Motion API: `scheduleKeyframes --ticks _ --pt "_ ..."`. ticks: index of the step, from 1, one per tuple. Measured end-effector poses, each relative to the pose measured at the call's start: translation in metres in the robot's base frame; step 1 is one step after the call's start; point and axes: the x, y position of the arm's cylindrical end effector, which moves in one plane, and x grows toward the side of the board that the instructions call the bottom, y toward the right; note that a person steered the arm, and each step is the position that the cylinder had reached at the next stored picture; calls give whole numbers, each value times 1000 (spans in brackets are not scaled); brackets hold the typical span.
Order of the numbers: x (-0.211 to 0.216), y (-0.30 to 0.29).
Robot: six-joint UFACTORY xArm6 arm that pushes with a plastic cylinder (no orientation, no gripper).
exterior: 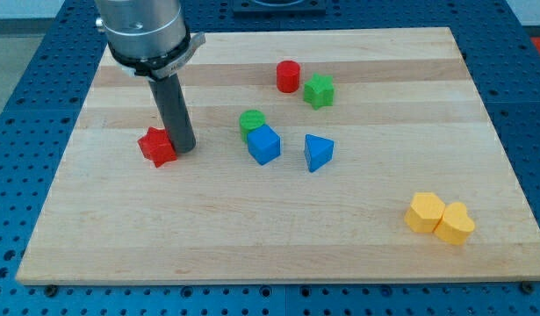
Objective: Push the red star up a bit
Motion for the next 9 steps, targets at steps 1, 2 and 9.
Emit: scheduleKeyframes --ticks 1,2,9 --pt "6 -27" --pt "9 -59" --pt "11 -118"
